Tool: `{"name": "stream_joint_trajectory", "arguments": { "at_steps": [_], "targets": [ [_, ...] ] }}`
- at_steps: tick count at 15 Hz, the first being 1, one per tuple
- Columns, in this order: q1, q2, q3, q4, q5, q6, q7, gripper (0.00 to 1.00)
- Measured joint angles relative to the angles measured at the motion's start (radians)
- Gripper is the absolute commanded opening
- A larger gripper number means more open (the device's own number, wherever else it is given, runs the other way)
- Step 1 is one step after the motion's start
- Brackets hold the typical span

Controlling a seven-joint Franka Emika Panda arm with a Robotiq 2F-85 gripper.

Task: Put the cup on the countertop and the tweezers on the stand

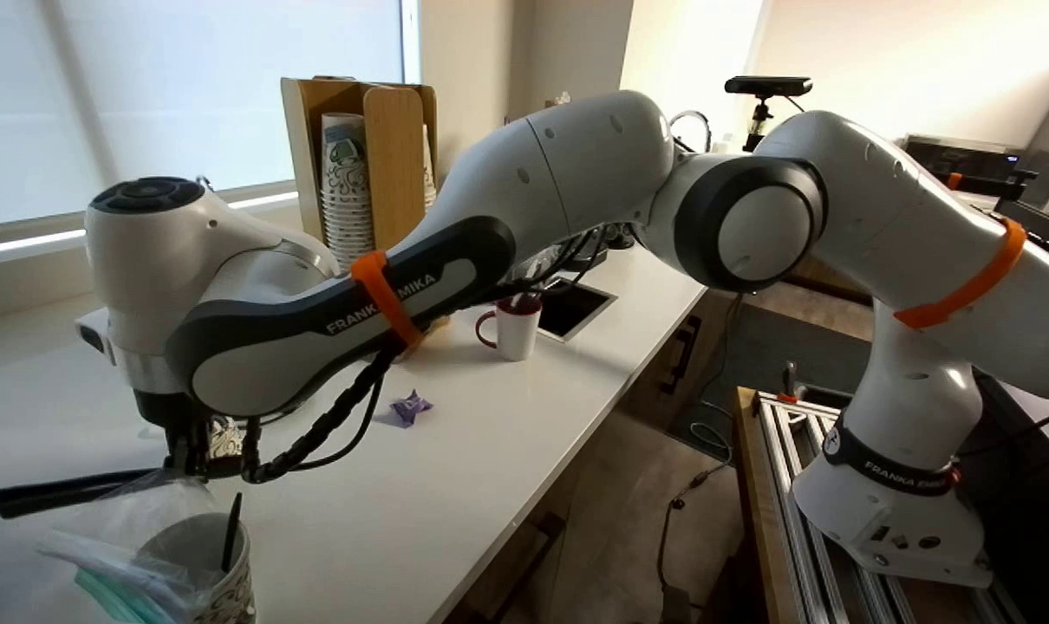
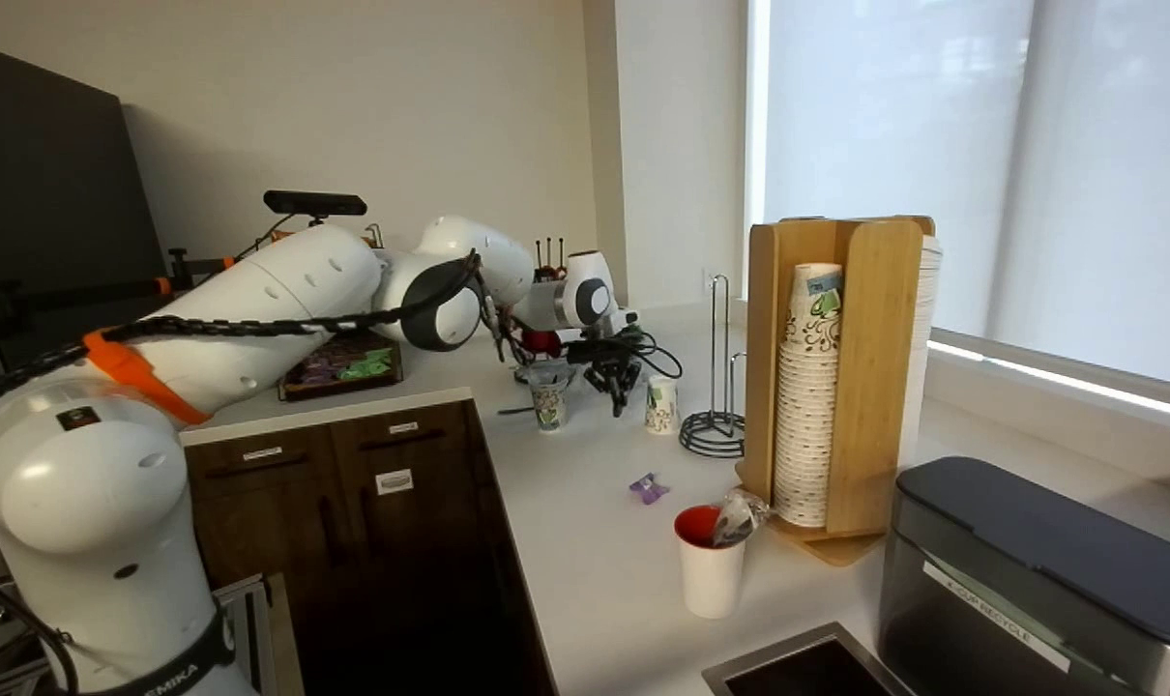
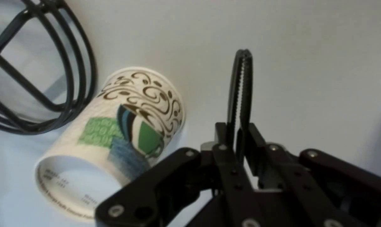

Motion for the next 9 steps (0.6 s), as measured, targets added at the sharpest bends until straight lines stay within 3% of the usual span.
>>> {"name": "stream_joint_trajectory", "arguments": {
  "at_steps": [5, 9],
  "targets": [
    [0.001, -0.065, -0.031, -0.079, -0.004, 0.207, 0.152, 0.04],
    [0.016, -0.134, -0.12, -0.189, -0.045, 0.439, 0.368, 0.04]
  ]
}}
